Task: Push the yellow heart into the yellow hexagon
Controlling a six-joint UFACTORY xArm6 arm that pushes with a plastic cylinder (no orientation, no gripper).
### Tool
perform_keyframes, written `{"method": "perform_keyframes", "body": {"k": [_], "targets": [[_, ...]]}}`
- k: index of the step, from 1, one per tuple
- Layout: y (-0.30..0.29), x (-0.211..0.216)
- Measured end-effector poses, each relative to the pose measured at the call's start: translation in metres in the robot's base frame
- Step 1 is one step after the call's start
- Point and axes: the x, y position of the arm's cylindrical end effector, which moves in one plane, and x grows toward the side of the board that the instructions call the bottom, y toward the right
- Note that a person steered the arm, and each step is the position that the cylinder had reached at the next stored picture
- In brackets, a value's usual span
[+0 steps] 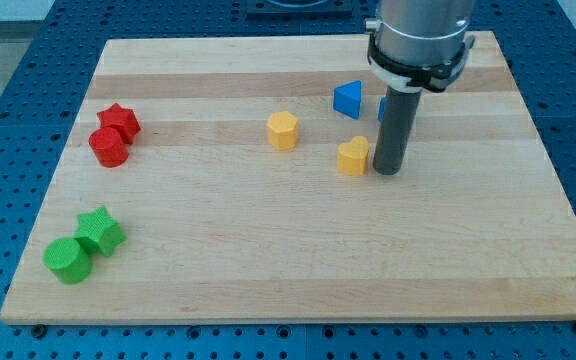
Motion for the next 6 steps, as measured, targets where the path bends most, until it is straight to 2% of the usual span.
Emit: {"method": "perform_keyframes", "body": {"k": [6], "targets": [[-0.073, -0.024]]}}
